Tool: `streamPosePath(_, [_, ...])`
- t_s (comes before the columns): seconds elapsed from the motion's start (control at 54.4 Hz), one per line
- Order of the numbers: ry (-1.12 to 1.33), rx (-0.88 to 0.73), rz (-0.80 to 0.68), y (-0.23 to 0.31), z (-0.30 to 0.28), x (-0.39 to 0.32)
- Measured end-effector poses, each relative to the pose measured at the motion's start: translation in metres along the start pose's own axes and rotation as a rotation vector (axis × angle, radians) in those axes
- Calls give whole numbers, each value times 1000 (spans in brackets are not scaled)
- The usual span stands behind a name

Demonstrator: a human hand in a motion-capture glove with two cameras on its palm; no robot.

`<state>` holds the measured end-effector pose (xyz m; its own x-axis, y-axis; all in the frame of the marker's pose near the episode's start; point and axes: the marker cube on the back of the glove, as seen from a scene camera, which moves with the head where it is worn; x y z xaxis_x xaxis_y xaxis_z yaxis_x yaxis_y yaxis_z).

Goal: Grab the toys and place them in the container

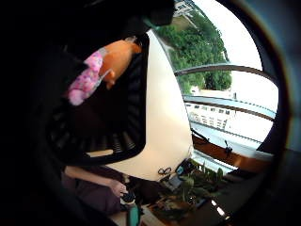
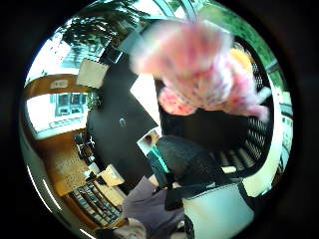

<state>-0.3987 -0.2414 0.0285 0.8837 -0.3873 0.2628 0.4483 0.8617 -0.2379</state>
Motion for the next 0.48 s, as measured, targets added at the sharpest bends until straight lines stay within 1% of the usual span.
streamPosePath(0.166, [-40, 54, 12, -1, -6, -1])
streamPosePath(0.202, [-37, 70, 62, -1, -8, 3])
streamPosePath(0.239, [-23, 79, 167, -3, -10, 6])
streamPosePath(0.257, [-21, 82, 189, -3, -11, 6])
streamPosePath(0.276, [-27, 87, 165, -2, -12, 5])
streamPosePath(0.331, [-50, 106, 23, 8, -17, 6])
streamPosePath(0.478, [-53, 151, -7, 31, -30, 21])
